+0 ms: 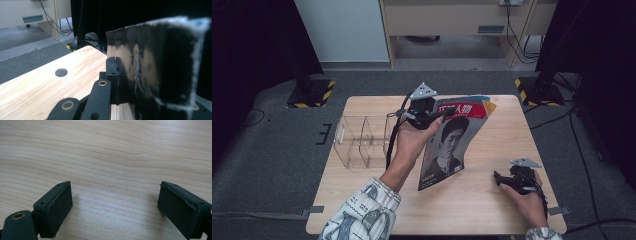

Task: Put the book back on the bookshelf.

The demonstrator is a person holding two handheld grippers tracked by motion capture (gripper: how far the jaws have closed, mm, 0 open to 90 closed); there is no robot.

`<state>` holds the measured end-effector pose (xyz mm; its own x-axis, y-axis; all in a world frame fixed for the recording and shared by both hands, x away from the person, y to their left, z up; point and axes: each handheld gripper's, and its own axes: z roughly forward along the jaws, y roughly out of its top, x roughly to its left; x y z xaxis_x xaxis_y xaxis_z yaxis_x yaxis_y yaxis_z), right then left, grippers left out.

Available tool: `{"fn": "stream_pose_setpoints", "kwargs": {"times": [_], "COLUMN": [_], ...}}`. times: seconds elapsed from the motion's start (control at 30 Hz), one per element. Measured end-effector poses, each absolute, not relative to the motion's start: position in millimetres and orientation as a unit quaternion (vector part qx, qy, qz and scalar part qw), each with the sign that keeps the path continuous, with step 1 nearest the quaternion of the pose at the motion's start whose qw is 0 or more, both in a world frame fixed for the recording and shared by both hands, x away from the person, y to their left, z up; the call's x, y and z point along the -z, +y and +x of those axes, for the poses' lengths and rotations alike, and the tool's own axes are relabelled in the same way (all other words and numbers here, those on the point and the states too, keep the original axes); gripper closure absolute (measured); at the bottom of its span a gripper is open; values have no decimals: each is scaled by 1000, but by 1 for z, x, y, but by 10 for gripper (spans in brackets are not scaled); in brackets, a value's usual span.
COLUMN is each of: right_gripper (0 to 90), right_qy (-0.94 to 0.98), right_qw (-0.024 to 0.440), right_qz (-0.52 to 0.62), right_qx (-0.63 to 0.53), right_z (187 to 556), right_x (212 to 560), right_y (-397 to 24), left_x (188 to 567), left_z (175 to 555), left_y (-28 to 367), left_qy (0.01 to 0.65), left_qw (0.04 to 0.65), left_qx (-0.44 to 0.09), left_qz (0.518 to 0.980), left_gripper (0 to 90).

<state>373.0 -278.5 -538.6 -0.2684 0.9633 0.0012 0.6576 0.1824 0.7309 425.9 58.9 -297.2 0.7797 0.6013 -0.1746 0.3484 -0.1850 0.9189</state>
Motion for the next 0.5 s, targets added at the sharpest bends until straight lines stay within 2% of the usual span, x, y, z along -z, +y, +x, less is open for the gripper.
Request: {"fn": "stream_pose_setpoints", "kwargs": {"times": [0.5], "right_gripper": [127], "right_qy": [730], "right_qw": [240], "right_qz": [555], "right_qx": [-318], "right_z": [373], "right_x": [539], "right_y": [-278], "left_x": [295], "left_z": [417], "left_y": [76], "left_qy": [314], "left_qw": [565], "left_qx": [-109], "left_qz": [756], "left_gripper": [866]}}
